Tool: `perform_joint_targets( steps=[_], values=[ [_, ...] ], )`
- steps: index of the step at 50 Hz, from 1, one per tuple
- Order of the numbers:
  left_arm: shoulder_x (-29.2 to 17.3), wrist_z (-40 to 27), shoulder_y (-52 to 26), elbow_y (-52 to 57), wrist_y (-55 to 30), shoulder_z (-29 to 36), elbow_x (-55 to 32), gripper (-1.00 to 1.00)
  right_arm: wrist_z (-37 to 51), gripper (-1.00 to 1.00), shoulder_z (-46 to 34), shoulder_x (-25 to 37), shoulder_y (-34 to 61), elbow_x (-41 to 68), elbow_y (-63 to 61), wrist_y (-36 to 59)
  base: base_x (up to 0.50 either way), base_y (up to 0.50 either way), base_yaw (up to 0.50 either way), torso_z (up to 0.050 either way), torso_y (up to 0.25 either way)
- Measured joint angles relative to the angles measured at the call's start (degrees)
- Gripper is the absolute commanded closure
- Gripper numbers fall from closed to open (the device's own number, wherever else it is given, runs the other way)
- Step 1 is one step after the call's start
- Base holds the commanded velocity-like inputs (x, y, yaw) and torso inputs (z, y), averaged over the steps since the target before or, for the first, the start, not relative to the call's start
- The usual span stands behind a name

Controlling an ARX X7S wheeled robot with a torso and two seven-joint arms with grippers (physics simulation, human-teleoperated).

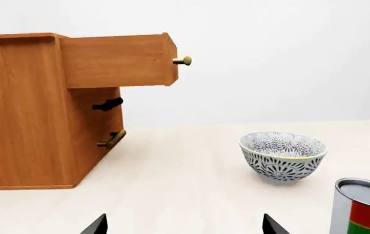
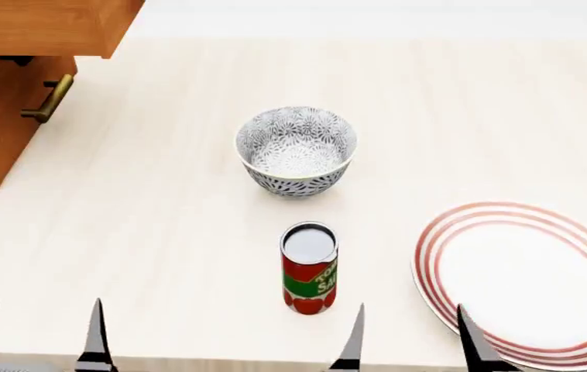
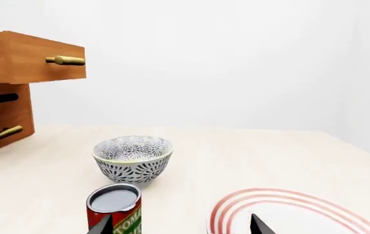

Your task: Put the ketchup in the top drawer of the cabinet.

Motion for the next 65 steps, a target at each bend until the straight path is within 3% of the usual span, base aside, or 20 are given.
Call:
perform_joint_targets(
  steps=[23, 65],
  values=[
    [-2.3, -2.1, -0.9, 15.2, -9.3, 0.6, -2.5, -1.00, 1.9, -1.00, -0.7, 2.4, 0.4, 2.4, -13.1, 6.1, 0.02, 0.00, 0.00, 0.000, 0.000],
    [-4.2, -4.8, -2.6, 13.4, -9.7, 1.6, -5.9, -1.00, 4.3, -1.00, -2.3, 4.7, 2.0, 4.9, -12.7, 7.8, 0.45, 0.00, 0.00, 0.000, 0.000]
  ],
)
